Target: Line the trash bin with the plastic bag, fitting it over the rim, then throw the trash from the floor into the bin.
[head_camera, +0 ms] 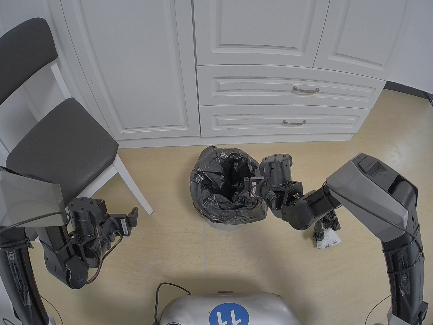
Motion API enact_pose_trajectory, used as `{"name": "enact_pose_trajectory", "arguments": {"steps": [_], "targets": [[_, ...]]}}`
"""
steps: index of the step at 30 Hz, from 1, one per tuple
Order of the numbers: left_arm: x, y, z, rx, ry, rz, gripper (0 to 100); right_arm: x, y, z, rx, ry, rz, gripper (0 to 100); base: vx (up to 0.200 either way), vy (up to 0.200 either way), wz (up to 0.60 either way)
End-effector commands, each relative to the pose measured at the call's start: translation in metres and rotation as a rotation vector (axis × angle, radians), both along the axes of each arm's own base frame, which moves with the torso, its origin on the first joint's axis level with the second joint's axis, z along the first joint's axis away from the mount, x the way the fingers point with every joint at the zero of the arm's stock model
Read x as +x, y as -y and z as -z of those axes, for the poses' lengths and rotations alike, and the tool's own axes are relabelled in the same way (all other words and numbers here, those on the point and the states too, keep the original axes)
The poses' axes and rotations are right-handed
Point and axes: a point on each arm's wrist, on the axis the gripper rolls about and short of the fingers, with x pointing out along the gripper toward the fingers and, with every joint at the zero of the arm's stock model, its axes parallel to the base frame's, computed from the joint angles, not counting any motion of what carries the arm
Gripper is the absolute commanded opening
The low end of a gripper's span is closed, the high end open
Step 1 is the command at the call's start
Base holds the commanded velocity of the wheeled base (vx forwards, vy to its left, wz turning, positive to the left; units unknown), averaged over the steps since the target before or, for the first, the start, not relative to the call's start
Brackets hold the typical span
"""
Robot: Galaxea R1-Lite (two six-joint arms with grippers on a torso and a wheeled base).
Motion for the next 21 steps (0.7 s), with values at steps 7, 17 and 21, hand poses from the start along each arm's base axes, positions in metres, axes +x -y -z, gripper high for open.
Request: {"name": "enact_pose_trajectory", "arguments": {"steps": [7, 17, 21], "targets": [[0.001, -0.001, 0.001, -0.003, -0.003, -0.005, 100, 0.026, 0.012, 0.041, -0.025, -0.036, 0.045, 100, 0.000, 0.000, 0.00], [0.002, -0.001, -0.001, -0.004, 0.007, -0.005, 100, 0.036, 0.022, 0.040, -0.024, -0.035, 0.071, 100, 0.000, 0.000, 0.00], [0.002, -0.001, -0.002, -0.004, 0.012, -0.005, 100, 0.038, 0.027, 0.035, -0.019, -0.027, 0.082, 100, 0.000, 0.000, 0.00]]}}
